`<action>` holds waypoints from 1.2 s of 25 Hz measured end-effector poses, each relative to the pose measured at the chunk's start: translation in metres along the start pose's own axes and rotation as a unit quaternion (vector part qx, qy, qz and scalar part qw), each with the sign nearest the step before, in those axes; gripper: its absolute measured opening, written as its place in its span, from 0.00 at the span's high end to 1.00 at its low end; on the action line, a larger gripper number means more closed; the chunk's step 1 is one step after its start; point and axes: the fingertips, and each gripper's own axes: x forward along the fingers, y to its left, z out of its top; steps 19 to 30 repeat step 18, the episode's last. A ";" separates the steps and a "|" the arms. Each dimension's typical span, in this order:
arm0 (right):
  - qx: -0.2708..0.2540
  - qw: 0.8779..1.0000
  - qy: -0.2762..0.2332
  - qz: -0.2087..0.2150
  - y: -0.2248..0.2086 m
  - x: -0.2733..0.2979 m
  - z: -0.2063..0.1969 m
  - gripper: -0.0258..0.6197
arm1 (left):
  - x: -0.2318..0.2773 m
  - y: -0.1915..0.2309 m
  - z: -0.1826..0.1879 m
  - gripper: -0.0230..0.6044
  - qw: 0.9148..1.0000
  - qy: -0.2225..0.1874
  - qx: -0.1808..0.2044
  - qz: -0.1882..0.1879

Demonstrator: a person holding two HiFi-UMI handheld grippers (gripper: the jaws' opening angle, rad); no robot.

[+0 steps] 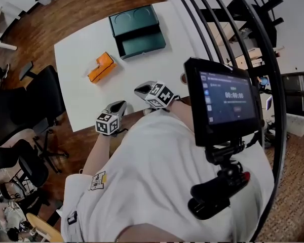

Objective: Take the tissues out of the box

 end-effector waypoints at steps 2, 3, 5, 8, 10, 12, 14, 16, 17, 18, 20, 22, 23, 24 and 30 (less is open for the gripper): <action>0.001 1.000 -0.001 -0.001 -0.003 -0.002 -0.003 0.96 | 0.004 -0.003 0.000 0.96 1.000 -0.002 -0.001 0.000; 0.001 1.000 -0.002 -0.002 -0.005 -0.003 -0.003 0.96 | 0.006 -0.004 0.002 0.96 1.000 -0.003 -0.001 -0.001; -0.001 1.000 -0.004 -0.004 -0.008 -0.006 -0.001 0.96 | 0.007 -0.006 0.005 0.96 1.000 -0.004 -0.001 -0.001; -0.003 1.000 -0.008 -0.010 -0.012 -0.010 0.003 0.96 | 0.007 -0.008 0.006 0.96 1.000 -0.008 -0.003 0.000; -0.005 1.000 -0.011 -0.013 -0.013 -0.011 0.007 0.96 | 0.004 -0.006 0.006 0.96 1.000 -0.010 -0.004 0.004; -0.007 1.000 -0.014 -0.014 -0.011 -0.012 0.008 0.96 | 0.000 -0.005 0.001 0.96 1.000 -0.011 -0.004 0.005; -0.007 1.000 -0.012 -0.015 -0.009 -0.012 0.005 0.96 | -0.004 -0.004 -0.006 0.96 1.000 -0.012 -0.008 0.003; -0.003 1.000 -0.007 -0.016 -0.007 -0.015 -0.002 0.96 | -0.005 -0.007 -0.014 0.96 1.000 -0.008 -0.019 0.001; -0.001 1.000 -0.004 -0.017 -0.006 -0.017 -0.006 0.96 | -0.004 -0.009 -0.018 0.96 1.000 -0.005 -0.024 0.000; 0.001 1.000 -0.001 -0.018 -0.004 -0.020 -0.010 0.96 | -0.004 -0.011 -0.023 0.96 1.000 -0.001 -0.029 -0.002; 0.001 1.000 -0.001 -0.018 -0.004 -0.020 -0.010 0.96 | -0.004 -0.011 -0.023 0.96 1.000 -0.001 -0.029 -0.002; 0.001 1.000 -0.001 -0.018 -0.004 -0.020 -0.010 0.96 | -0.004 -0.011 -0.023 0.96 1.000 -0.001 -0.029 -0.002; 0.001 1.000 -0.001 -0.018 -0.004 -0.020 -0.010 0.96 | -0.004 -0.011 -0.023 0.96 1.000 -0.001 -0.029 -0.002; 0.001 1.000 -0.001 -0.018 -0.004 -0.020 -0.010 0.96 | -0.004 -0.011 -0.023 0.96 1.000 -0.001 -0.029 -0.002; 0.001 1.000 -0.001 -0.018 -0.004 -0.020 -0.010 0.96 | -0.004 -0.011 -0.023 0.96 1.000 -0.001 -0.029 -0.002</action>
